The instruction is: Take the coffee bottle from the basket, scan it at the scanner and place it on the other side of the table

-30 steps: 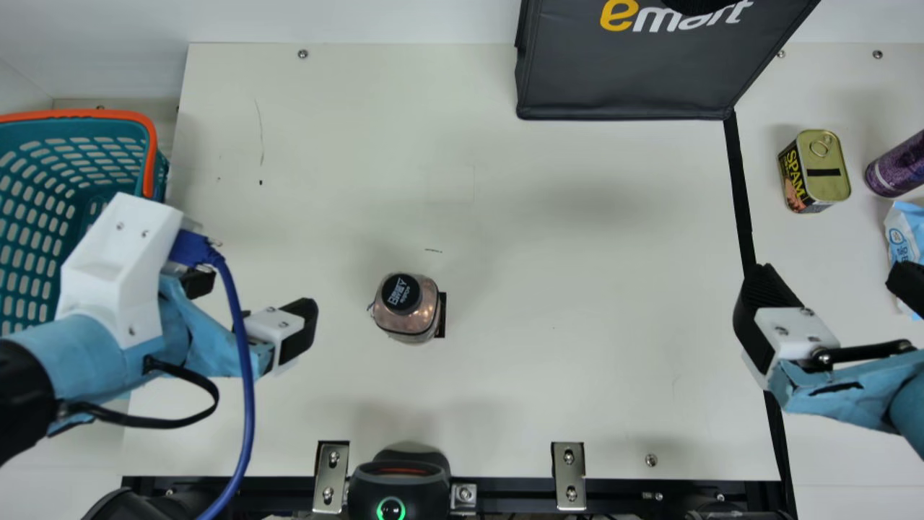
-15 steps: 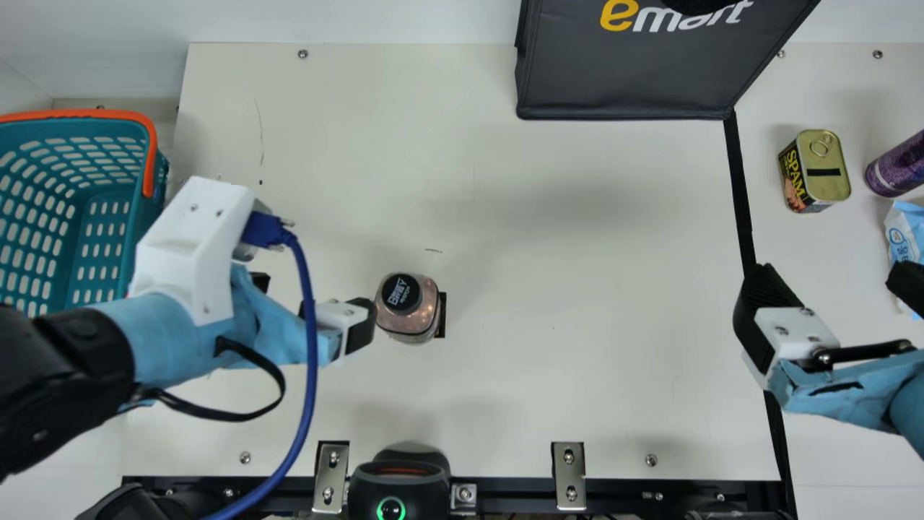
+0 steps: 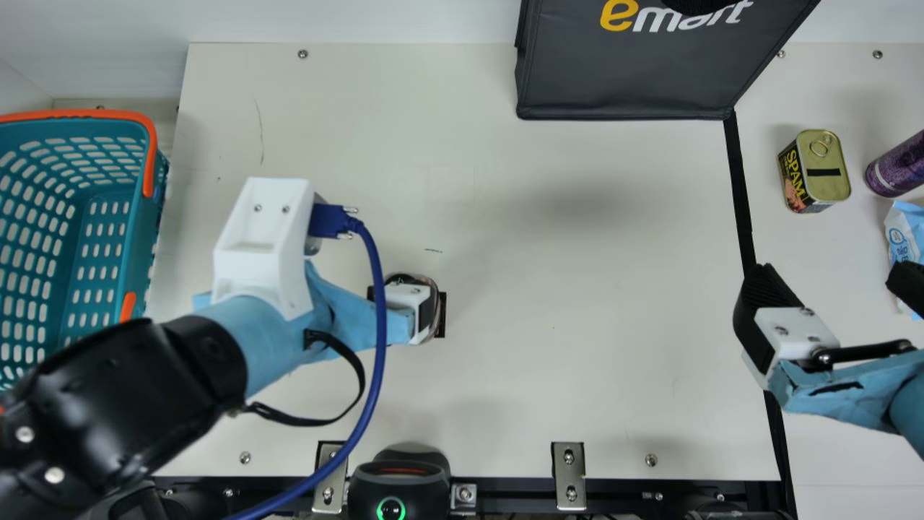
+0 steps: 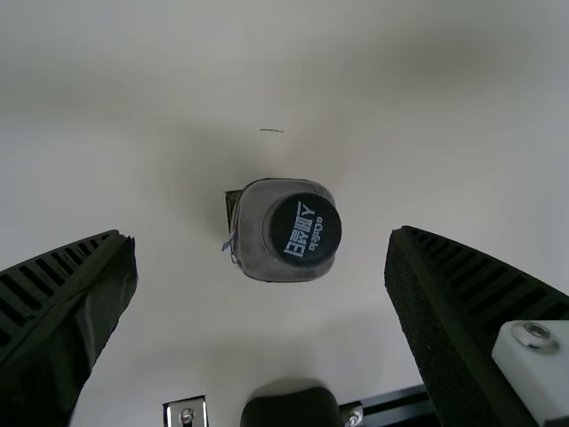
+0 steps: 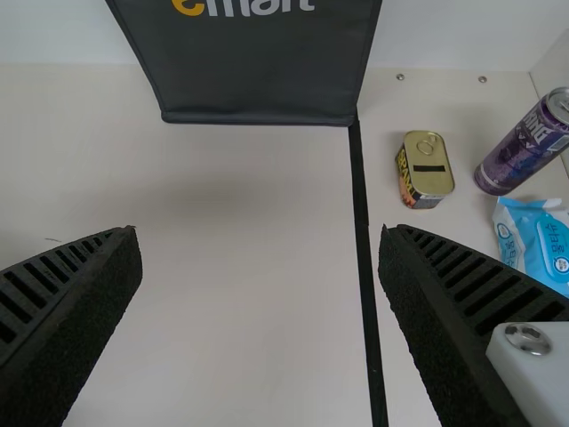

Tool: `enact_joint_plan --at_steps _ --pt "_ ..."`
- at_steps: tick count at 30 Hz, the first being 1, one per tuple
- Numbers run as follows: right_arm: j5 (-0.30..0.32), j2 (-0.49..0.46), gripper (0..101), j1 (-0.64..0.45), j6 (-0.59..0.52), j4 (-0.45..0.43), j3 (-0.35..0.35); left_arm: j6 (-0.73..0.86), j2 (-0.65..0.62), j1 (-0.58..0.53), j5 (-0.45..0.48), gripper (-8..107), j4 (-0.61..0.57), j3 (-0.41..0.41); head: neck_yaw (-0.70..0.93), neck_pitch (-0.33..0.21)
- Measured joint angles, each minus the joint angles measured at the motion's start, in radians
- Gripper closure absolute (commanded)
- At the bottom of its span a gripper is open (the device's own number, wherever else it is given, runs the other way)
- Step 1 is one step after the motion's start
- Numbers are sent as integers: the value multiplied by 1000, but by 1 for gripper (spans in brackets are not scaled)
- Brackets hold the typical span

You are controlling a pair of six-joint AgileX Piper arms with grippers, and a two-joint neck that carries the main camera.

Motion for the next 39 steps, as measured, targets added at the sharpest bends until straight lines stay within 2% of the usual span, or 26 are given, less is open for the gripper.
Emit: enact_joint_plan --at_steps 21,37,39 --pt "0 0 6 0 0 0 0 -455 79 -212 -134 9 337 194 0 0" --pt "0 0 6 0 0 0 0 -655 170 -287 -177 9 534 274 0 0" --pt "0 0 6 0 0 0 0 -667 180 -292 -176 22 551 278 0 0"
